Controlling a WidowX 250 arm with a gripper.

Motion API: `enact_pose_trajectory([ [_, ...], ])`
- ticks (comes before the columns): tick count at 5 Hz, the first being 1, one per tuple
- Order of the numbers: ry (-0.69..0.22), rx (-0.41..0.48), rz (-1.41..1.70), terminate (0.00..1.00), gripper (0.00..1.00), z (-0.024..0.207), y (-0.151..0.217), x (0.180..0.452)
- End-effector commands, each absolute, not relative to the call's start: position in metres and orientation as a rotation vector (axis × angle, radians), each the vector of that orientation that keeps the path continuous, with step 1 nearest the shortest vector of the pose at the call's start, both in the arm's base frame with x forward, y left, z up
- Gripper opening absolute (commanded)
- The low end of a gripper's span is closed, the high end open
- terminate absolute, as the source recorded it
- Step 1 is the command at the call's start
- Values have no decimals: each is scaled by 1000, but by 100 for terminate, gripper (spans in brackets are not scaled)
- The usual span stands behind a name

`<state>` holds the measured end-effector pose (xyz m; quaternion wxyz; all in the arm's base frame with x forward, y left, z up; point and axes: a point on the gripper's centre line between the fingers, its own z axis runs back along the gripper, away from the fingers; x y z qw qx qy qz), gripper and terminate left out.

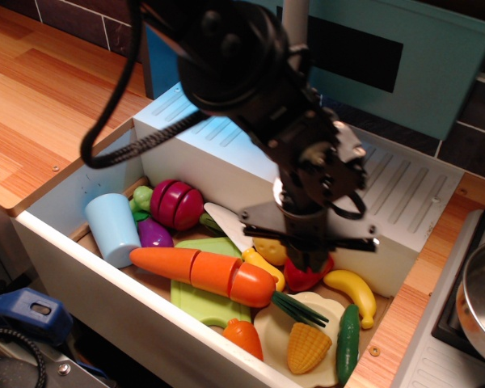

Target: Turn lever vertical to front

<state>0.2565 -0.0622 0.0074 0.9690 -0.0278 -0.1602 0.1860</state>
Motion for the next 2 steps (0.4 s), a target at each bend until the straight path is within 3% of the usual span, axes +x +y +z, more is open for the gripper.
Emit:
enact_pose_trajectory([
  [1, -226, -32, 427, 0, 0, 31, -65, 262],
  [2, -81, -10, 400, 100, 100, 49, -69, 272],
])
